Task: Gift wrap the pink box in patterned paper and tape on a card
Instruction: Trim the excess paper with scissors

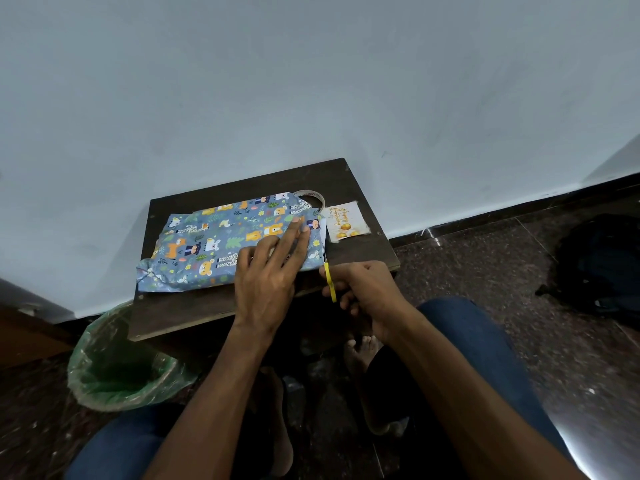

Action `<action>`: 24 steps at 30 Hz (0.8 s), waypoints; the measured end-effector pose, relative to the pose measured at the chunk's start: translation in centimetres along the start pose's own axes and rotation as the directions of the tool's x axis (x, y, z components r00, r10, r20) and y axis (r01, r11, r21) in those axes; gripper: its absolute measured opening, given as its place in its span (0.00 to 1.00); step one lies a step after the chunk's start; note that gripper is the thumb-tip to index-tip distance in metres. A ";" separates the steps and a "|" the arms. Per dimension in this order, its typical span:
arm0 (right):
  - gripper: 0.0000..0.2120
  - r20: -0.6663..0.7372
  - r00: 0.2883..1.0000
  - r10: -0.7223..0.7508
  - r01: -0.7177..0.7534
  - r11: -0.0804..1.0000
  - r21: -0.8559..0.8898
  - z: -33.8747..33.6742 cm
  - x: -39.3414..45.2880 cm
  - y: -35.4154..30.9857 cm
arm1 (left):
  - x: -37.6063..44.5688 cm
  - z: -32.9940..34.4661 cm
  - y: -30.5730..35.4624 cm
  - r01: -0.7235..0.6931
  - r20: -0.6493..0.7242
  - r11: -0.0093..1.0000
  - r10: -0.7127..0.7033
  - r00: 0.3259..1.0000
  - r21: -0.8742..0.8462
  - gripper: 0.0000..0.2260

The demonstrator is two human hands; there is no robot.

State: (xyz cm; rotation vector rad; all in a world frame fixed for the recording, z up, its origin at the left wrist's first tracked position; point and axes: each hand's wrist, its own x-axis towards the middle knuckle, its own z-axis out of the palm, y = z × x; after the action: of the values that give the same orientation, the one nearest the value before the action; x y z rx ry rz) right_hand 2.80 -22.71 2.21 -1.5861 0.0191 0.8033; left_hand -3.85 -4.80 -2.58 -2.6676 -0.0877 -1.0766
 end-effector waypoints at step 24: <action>0.06 -0.015 0.998 -0.055 0.055 0.998 -0.014 -0.1 0.5 0.6 | -0.2 0.2 -0.1 0.001 0.008 1.000 -0.001 1.000 -0.028 0.24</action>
State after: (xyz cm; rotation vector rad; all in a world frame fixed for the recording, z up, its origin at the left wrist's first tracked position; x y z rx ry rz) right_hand 2.97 -22.69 1.39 -1.5991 -0.0191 0.7499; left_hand -3.84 -4.66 -2.84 -2.6975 -0.0763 -1.0749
